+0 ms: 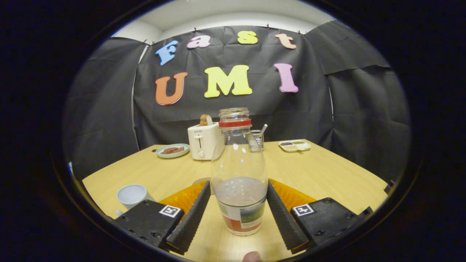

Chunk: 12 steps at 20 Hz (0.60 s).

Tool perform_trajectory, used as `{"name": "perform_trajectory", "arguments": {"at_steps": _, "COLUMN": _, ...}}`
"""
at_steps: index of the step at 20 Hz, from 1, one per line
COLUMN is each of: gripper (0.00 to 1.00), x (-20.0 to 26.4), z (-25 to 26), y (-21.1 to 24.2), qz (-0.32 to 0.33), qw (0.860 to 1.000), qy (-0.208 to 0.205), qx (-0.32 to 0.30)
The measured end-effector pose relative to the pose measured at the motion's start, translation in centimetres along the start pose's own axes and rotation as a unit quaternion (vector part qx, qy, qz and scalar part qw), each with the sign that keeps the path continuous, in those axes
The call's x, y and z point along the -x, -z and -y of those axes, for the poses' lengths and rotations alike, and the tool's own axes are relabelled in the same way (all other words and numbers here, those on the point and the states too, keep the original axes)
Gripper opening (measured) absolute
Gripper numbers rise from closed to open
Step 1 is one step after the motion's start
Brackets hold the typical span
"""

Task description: Take the bottle from table, then pour the juice into the cup, finally place the bottle on the coaster

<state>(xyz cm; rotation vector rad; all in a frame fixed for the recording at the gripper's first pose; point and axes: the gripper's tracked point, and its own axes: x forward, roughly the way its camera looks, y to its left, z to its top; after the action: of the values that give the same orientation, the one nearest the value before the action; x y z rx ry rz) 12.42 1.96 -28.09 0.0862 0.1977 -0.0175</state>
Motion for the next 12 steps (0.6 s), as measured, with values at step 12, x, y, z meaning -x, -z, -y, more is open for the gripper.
{"name": "perform_trajectory", "arguments": {"at_steps": 12, "gripper": 0.74, "x": 1.7, "z": -2.0, "y": -2.7, "qz": 0.04, "qw": 0.983, "qy": 0.009, "qx": 0.179}}
